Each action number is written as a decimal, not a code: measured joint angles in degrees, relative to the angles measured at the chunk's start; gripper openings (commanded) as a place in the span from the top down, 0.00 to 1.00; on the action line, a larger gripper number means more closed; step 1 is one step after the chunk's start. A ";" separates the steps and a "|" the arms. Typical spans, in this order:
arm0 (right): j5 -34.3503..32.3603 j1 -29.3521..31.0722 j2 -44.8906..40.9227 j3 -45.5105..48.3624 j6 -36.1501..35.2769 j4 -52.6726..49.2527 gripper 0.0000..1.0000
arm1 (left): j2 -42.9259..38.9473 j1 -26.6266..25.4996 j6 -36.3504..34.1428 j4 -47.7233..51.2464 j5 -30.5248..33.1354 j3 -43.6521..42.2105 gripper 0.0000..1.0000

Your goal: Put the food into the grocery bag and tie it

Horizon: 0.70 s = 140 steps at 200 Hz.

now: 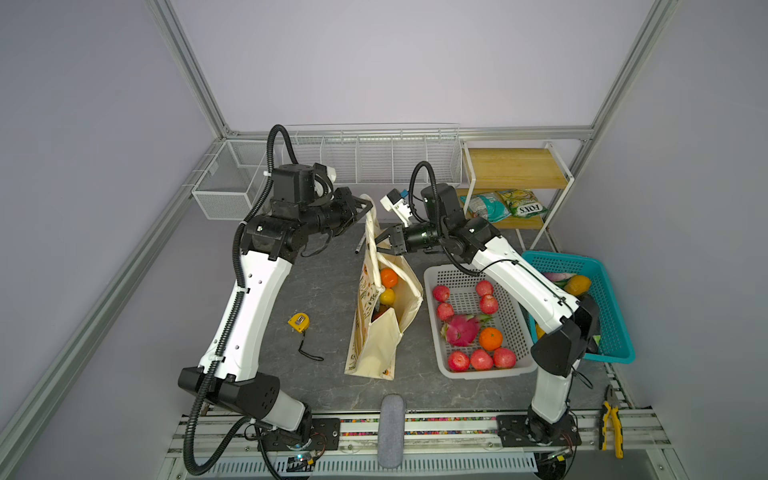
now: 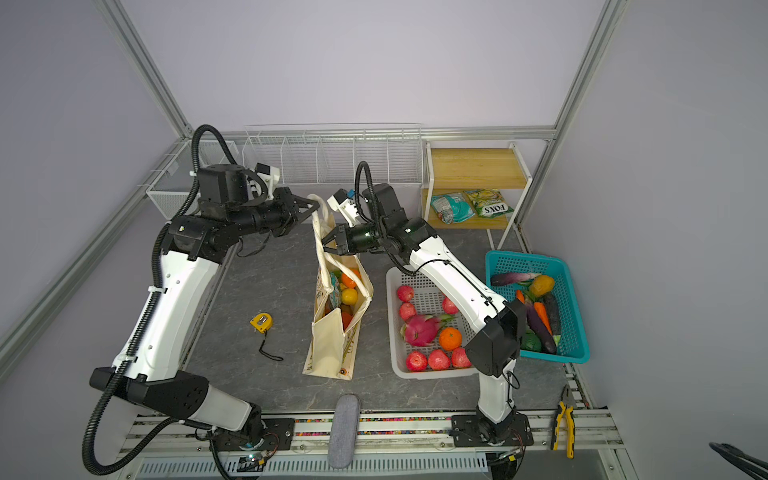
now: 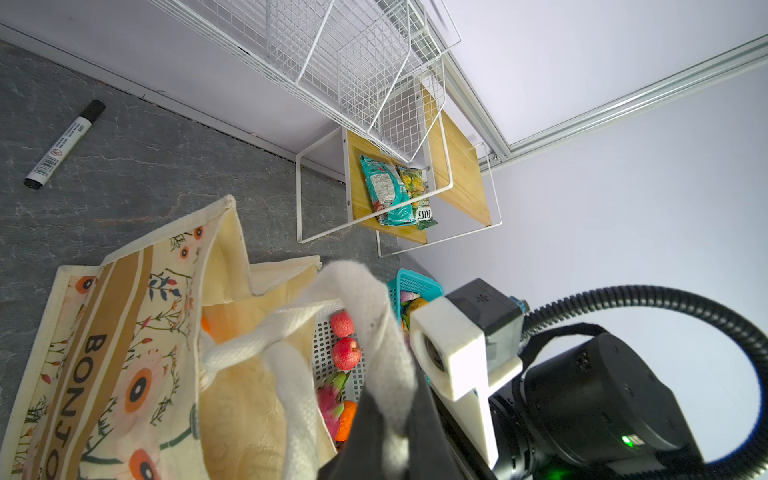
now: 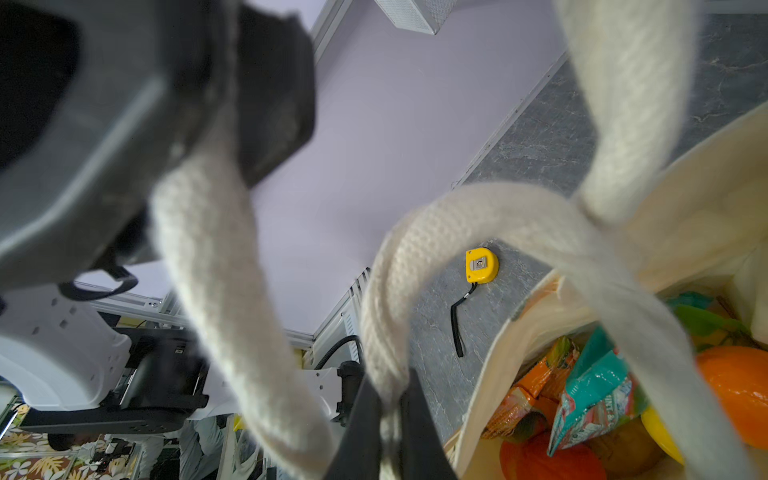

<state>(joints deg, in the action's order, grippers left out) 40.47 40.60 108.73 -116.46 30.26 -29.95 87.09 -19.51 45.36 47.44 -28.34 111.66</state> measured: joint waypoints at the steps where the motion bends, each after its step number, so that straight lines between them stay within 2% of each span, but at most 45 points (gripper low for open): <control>1: 0.00 0.00 0.02 0.00 0.00 0.09 0.93 | 0.00 0.00 0.00 0.00 0.00 0.00 1.00; 78: -0.59 -0.07 4.02 -1.75 7.34 13.66 0.93 | -4.68 -1.11 0.52 -0.83 -0.24 -5.86 1.00; 120: -0.50 -0.24 5.97 -2.82 10.45 17.84 0.93 | -5.03 -1.79 0.87 -1.70 -2.08 -7.61 1.00; 134: -0.57 -0.57 5.97 -2.82 10.95 18.88 0.93 | -5.14 -1.88 0.85 -1.68 -2.71 -7.78 0.89; 140: -0.57 -0.76 5.97 -2.84 11.15 19.37 0.93 | -5.22 -1.90 0.59 -1.64 -2.89 -7.80 0.79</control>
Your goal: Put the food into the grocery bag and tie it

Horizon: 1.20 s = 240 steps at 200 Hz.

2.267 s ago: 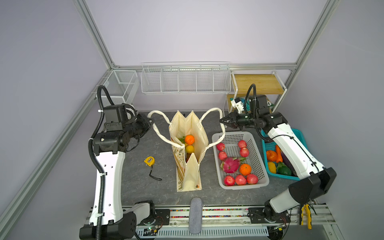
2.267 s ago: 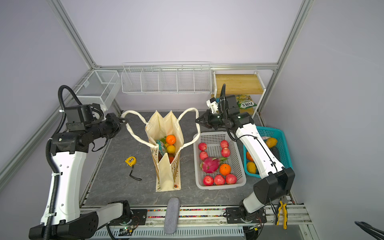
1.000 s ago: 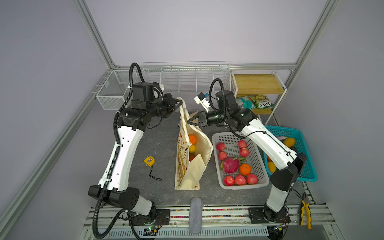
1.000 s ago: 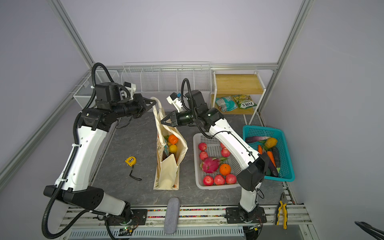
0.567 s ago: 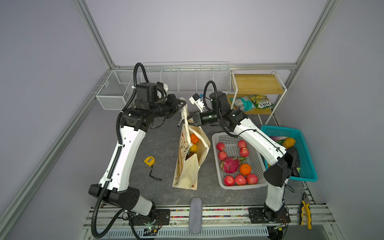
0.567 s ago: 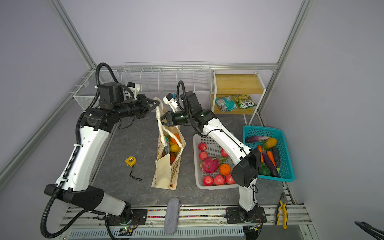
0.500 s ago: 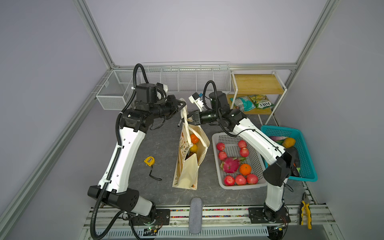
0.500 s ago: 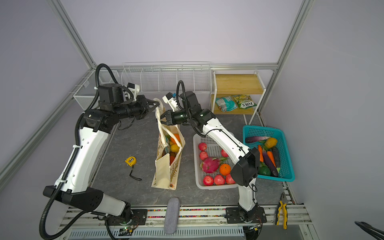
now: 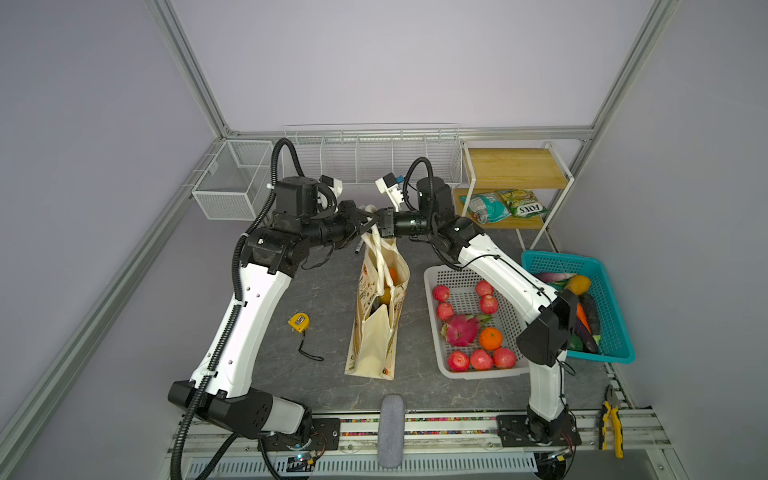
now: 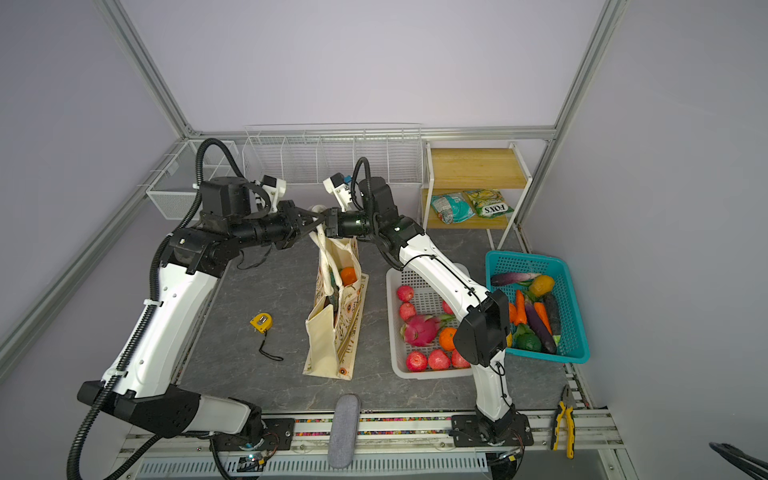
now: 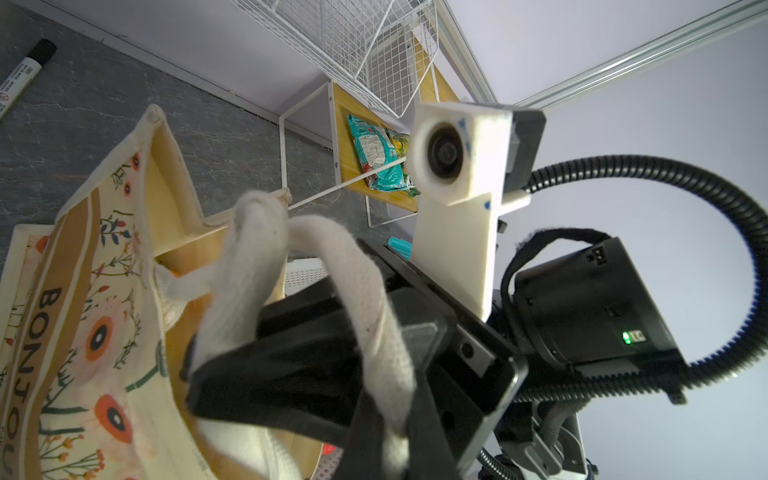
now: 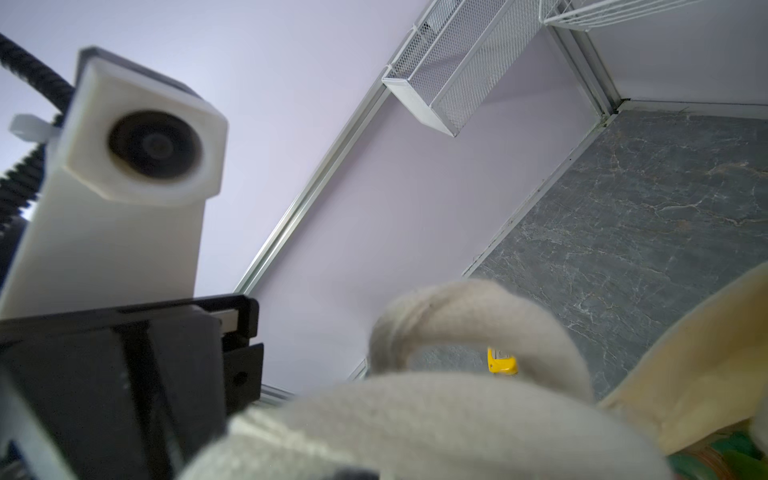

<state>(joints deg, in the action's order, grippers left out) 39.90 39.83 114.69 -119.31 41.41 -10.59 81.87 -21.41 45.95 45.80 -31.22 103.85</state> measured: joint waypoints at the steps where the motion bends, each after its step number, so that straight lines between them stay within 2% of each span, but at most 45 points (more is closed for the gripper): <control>1: 0.02 -0.04 0.00 0.00 0.02 0.09 0.93 | -0.02 -0.02 -0.02 0.00 -0.02 0.00 0.78; 10: 0.00 -0.42 0.00 0.00 0.20 0.66 0.93 | -0.28 -0.07 0.11 0.02 -0.24 -0.02 0.66; 23: -0.09 -0.98 0.00 0.00 0.39 1.16 0.93 | -0.96 -0.17 -0.28 0.39 -0.35 -0.04 0.54; 47: -0.22 -1.64 0.00 0.07 0.42 1.79 0.93 | -2.38 -0.26 -1.77 1.29 0.09 0.04 0.37; 51: -0.22 -1.73 0.00 0.07 0.42 1.86 0.93 | -2.60 -0.26 -1.53 1.46 0.26 0.09 0.32; 62: -0.24 -1.77 0.00 0.31 0.44 2.03 0.93 | -3.06 -0.26 -1.90 1.60 0.52 0.22 0.29; 104: -0.24 -1.77 0.00 1.20 0.61 2.80 0.93 | -3.54 0.02 -2.29 2.23 1.62 1.05 0.29; 135: -0.26 -1.77 0.00 1.29 0.63 3.19 0.93 | -4.31 1.29 -1.77 2.75 3.37 1.05 0.38; 178: -0.61 -1.79 -0.02 1.79 1.29 4.33 0.93 | -7.67 6.47 0.28 2.27 5.73 -0.28 0.47; 199: -0.37 -1.84 -0.02 1.79 1.68 4.87 0.93 | -7.67 7.34 1.36 1.03 5.66 -0.37 0.52; 240: 1.14 -1.88 -0.02 1.79 2.08 5.44 0.93 | -4.04 7.43 3.06 -2.19 4.31 -1.27 0.55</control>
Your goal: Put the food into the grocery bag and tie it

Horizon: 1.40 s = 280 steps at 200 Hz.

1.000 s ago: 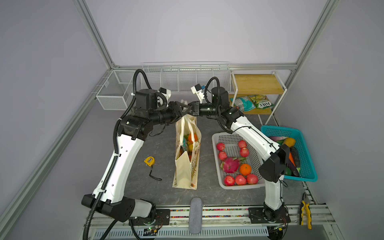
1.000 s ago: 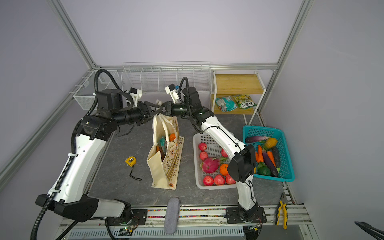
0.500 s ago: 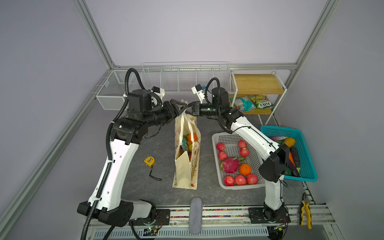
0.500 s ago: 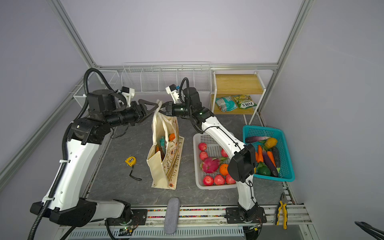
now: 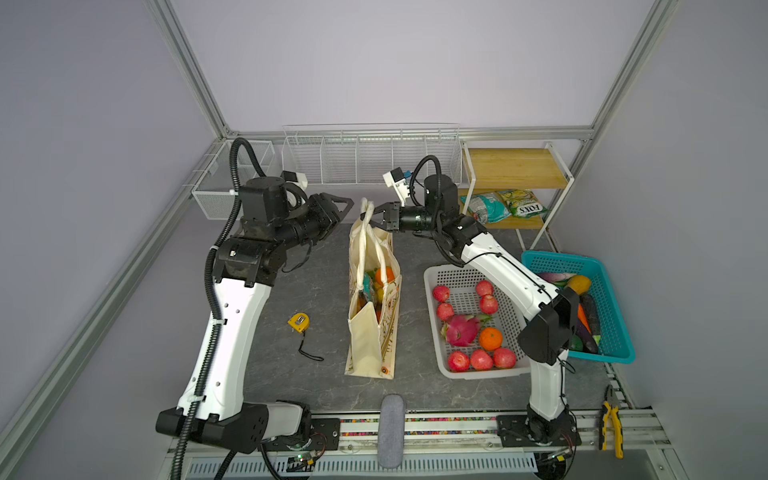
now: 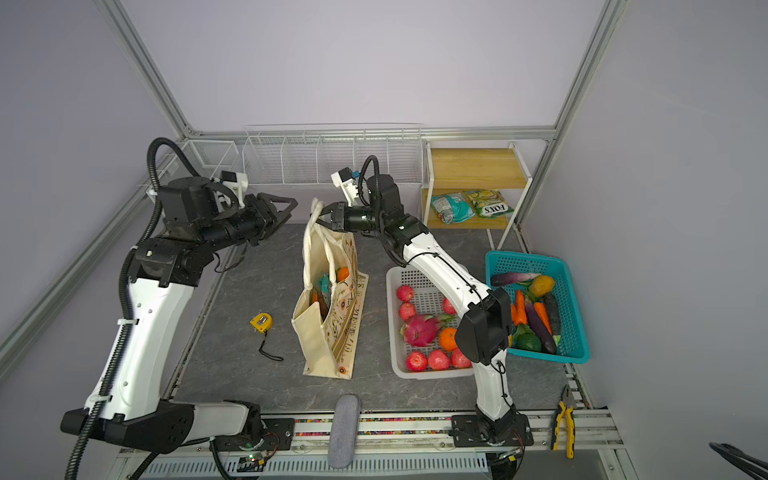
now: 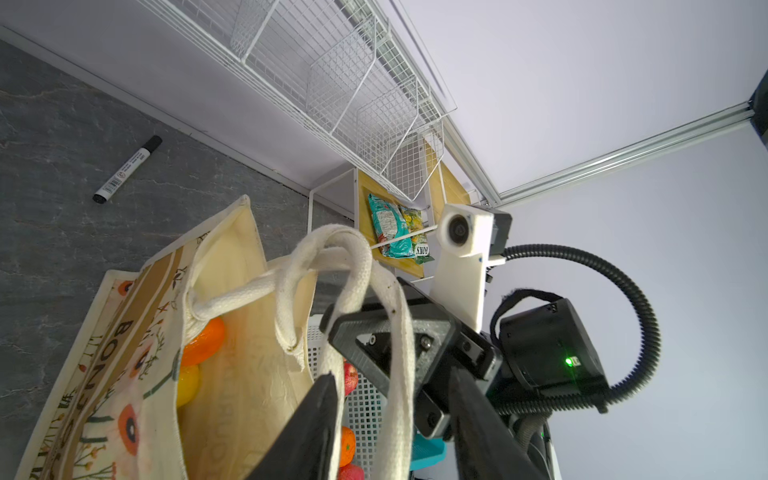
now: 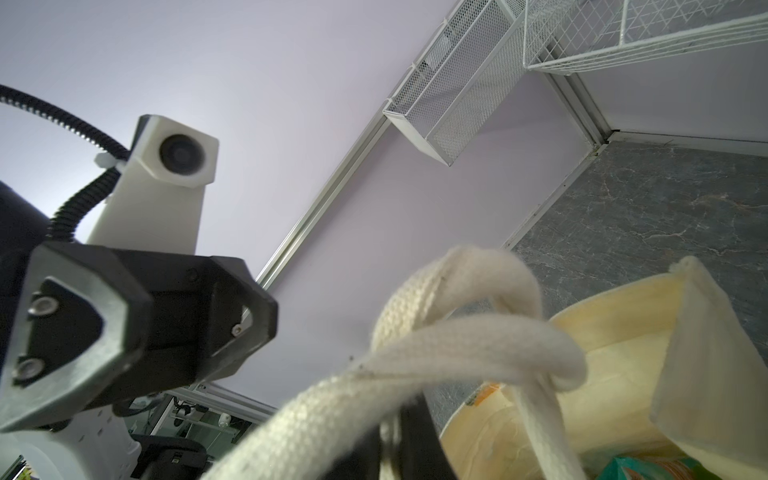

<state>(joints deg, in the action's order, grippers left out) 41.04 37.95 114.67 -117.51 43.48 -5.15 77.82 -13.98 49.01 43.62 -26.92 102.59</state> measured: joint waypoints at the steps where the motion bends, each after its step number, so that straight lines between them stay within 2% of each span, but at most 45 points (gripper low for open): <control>1: 0.09 0.00 0.00 0.00 0.02 0.00 0.93 | 0.15 0.00 0.02 -0.04 -0.02 -0.02 0.55; 54: 2.12 0.42 0.00 0.00 -0.28 0.02 0.93 | 3.43 0.00 0.00 -1.11 -1.57 -0.70 0.53; 127: 4.92 2.08 0.00 0.00 -3.17 -0.59 0.93 | 3.67 -0.02 -0.68 -1.75 -2.40 -2.36 0.59; 203: 5.60 3.43 0.00 -0.02 -6.88 -4.00 0.93 | 3.78 -0.02 -1.75 -1.53 -2.99 -4.39 0.57; 280: 5.75 3.89 0.00 -1.05 -9.68 -6.93 0.93 | 3.78 -0.02 -3.23 -0.70 -3.39 -5.07 0.69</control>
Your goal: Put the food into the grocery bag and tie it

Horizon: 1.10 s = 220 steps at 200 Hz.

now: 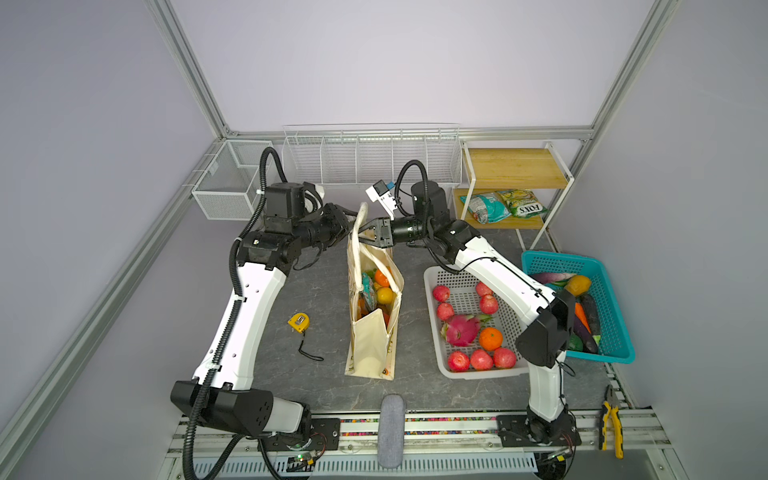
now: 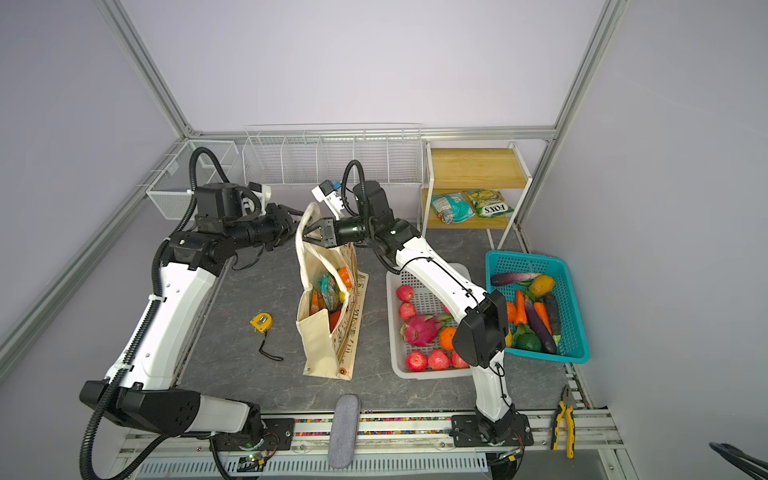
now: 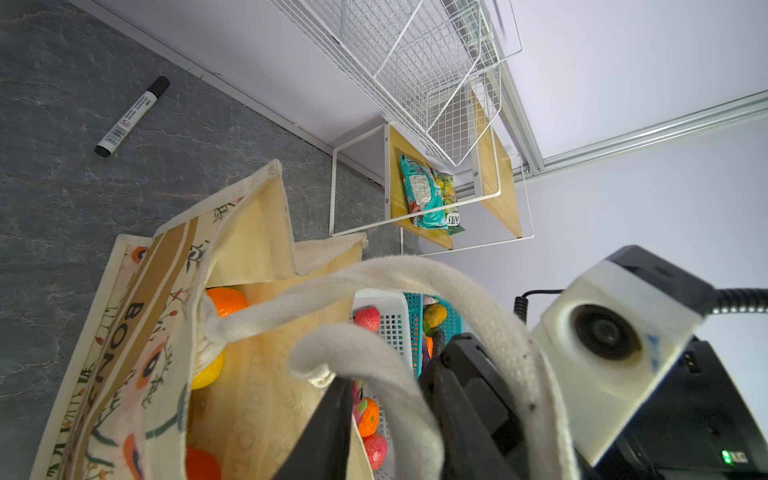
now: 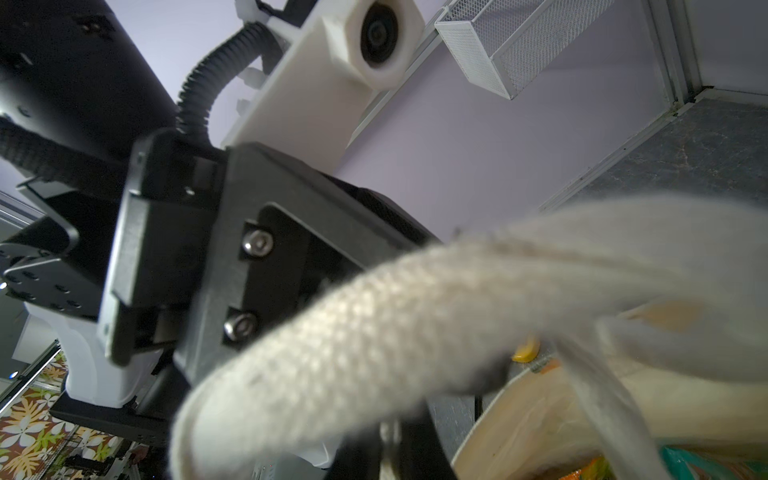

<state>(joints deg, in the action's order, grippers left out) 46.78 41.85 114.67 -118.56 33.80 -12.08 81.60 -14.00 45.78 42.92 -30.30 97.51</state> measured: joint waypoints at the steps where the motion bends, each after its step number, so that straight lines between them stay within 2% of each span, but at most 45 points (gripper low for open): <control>1: 0.00 0.00 0.00 -0.02 0.00 -0.02 0.93 | 0.00 0.00 0.04 0.00 0.00 -0.02 0.69; 39: 0.02 0.00 0.00 -0.15 -0.92 -1.14 0.93 | 0.00 -0.02 -0.59 0.00 -0.83 -0.13 0.80; 63: 0.04 -0.02 0.00 -0.31 -1.62 -1.88 0.93 | 0.26 0.00 -1.01 0.22 -1.03 -0.13 0.94; 73: -0.02 -0.07 0.00 -0.37 -1.95 -2.40 0.90 | 0.44 0.07 -1.27 0.35 -1.16 -0.13 1.00; 88: -0.09 -0.17 0.00 -0.37 -2.60 -3.19 0.82 | 0.76 0.07 -1.49 0.61 -1.53 -0.13 1.00; 107: -0.52 -0.24 0.00 -0.35 -4.04 -4.11 0.66 | 1.18 0.07 -1.49 0.68 -2.32 -0.13 1.00; 135: -1.84 -0.52 -1.07 1.05 -6.05 -6.36 0.56 | 1.55 -0.04 -1.49 0.68 -4.07 -0.13 1.00; 193: -4.83 -2.89 -8.63 6.54 -9.99 -9.90 0.38 | 2.38 -0.48 -1.44 0.68 -6.43 0.44 1.00; 220: -6.03 -4.83 -12.63 8.79 -10.73 -10.08 0.38 | 3.91 -0.90 -1.51 1.62 -7.08 3.15 1.00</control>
<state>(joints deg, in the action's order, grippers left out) 40.75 37.01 102.04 -109.78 23.07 -22.15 85.52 -14.90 44.27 44.53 -37.39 100.66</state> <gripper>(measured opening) 0.628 0.079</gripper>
